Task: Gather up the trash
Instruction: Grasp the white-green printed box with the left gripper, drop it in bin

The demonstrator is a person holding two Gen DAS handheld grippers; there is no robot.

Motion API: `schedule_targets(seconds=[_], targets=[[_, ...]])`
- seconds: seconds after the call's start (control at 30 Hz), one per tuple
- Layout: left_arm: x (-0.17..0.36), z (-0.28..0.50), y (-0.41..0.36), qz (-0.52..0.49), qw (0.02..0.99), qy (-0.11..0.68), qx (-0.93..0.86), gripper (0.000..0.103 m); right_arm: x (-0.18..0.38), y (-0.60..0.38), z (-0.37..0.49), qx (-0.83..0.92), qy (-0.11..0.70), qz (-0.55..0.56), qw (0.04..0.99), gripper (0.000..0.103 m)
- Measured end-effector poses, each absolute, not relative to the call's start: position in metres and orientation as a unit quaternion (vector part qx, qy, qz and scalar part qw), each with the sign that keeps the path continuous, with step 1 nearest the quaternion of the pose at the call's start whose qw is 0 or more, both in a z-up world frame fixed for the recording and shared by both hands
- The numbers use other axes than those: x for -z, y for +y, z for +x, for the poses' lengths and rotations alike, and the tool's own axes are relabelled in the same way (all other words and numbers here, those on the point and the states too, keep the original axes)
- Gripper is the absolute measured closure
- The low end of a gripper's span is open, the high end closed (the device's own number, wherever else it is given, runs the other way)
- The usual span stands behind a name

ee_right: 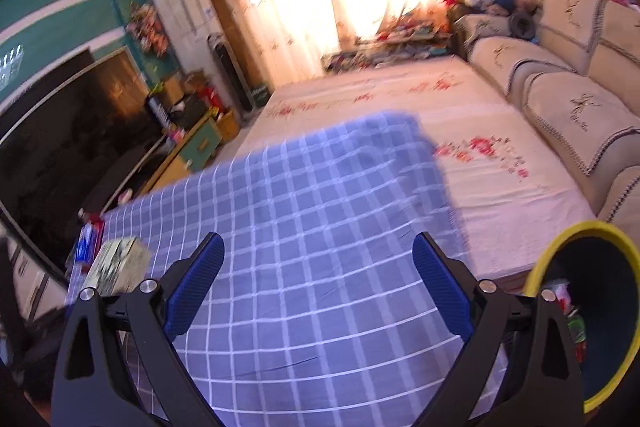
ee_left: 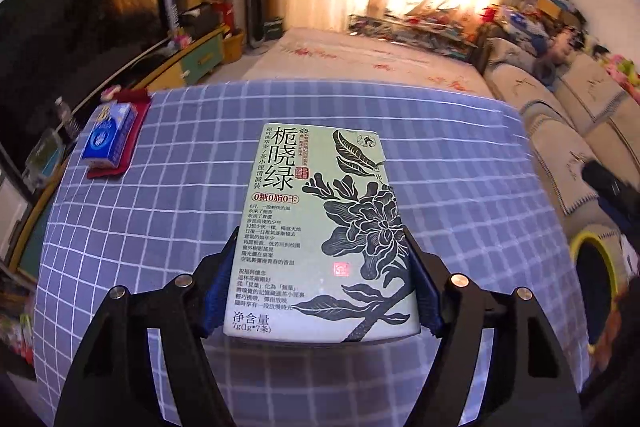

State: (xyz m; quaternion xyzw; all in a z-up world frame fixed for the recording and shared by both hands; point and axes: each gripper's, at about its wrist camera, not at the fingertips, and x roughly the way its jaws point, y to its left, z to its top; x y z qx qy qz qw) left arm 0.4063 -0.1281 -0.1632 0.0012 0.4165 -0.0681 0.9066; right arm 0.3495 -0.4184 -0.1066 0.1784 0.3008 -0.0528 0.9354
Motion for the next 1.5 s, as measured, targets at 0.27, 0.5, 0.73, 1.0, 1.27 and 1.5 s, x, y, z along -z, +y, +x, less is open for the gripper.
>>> schedule_targets(seconds=[0.27, 0.5, 0.73, 1.0, 1.27, 1.5], targets=[[0.130, 0.337, -0.214, 0.062, 0.900, 0.388, 0.190, 0.031, 0.083, -0.491, 0.232, 0.139, 0.251, 0.180, 0.941, 0.013], [0.125, 0.293, -0.332, 0.109, 0.856, 0.392, 0.319, 0.031, 0.091, -0.545, 0.138, 0.212, 0.255, 0.181, 0.926, 0.013], [0.146, 0.265, -0.452, 0.162, 0.795, 0.432, 0.393, 0.030, 0.091, -0.584, 0.084, 0.253, 0.244, 0.202, 0.914, 0.013], [0.206, 0.281, -0.528, 0.193, 0.747, 0.498, 0.396, 0.030, 0.094, -0.604, 0.058, 0.276, 0.232, 0.220, 0.906, 0.012], [0.244, 0.315, -0.558, 0.186, 0.752, 0.511, 0.372, 0.019, 0.089, -0.602, 0.051, 0.283, 0.227, 0.219, 0.906, 0.012], [0.202, 0.313, -0.505, 0.151, 0.794, 0.454, 0.375, 0.016, 0.078, -0.586, 0.051, 0.268, 0.225, 0.205, 0.914, 0.011]])
